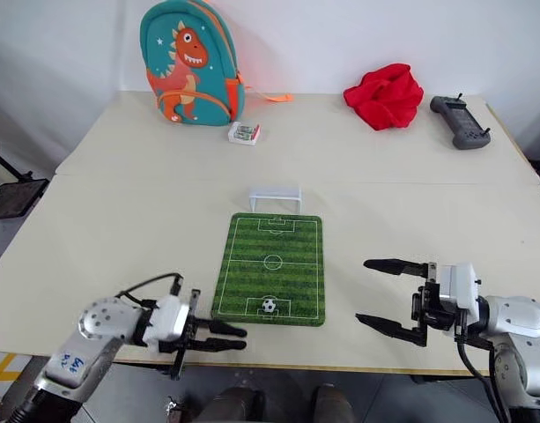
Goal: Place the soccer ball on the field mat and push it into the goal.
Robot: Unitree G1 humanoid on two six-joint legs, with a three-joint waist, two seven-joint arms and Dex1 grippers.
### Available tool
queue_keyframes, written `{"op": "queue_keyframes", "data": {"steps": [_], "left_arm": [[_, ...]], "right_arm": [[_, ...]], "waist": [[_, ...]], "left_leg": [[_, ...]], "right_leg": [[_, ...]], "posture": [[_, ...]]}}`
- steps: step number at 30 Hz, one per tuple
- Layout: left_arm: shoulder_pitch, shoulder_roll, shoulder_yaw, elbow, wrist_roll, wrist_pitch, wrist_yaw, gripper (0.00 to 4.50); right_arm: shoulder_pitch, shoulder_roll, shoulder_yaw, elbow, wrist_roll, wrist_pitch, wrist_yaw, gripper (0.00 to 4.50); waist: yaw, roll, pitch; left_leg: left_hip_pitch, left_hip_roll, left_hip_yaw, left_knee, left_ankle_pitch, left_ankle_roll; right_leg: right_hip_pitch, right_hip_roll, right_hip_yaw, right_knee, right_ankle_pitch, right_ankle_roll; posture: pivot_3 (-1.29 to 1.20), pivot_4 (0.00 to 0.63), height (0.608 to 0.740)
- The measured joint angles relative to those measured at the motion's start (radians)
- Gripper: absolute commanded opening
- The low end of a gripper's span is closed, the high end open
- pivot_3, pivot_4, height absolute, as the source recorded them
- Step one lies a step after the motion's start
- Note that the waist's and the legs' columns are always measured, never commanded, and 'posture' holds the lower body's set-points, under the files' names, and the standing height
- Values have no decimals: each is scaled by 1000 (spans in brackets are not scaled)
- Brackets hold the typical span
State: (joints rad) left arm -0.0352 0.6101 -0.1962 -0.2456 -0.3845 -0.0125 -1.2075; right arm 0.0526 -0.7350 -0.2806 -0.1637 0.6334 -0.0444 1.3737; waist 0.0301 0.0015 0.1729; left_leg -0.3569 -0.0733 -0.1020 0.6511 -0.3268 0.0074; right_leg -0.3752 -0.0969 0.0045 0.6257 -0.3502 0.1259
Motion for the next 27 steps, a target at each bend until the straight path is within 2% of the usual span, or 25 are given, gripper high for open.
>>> {"op": "queue_keyframes", "data": {"steps": [5, 18, 23, 27], "left_arm": [[-21, -80, -50, 28, 64, 2, 75, 30], [-131, -153, -83, 165, 166, -25, 160, 30], [-201, -196, -81, 268, 203, -83, 202, 30], [-348, -242, -38, 453, 262, -172, 297, 30]], "right_arm": [[46, -7, -23, 5, -9, -2, 4, 4500], [123, 9, -49, 22, -16, -44, 11, 4500], [137, 19, -50, 16, -16, -44, -6, 4500], [156, 65, -52, -16, -16, -40, -70, 4500]], "waist": [[-3, 0, 0], [-4, 0, 0], [-2, 0, 0], [0, -1, 1]], "left_leg": [[0, 0, 0, -1, 0, 0], [1, 0, 1, 0, 0, 0], [0, 0, 1, 1, 0, 0], [0, 0, 0, 1, 0, -1]], "right_leg": [[-1, 1, -1, 1, 0, 0], [-1, 1, 0, 2, 0, 0], [-1, 1, 0, 2, 0, 0], [-1, 1, -1, 3, 0, 0]], "posture": [[0, 150, 740], [0, 150, 740], [0, 150, 740], [0, 150, 740]]}}
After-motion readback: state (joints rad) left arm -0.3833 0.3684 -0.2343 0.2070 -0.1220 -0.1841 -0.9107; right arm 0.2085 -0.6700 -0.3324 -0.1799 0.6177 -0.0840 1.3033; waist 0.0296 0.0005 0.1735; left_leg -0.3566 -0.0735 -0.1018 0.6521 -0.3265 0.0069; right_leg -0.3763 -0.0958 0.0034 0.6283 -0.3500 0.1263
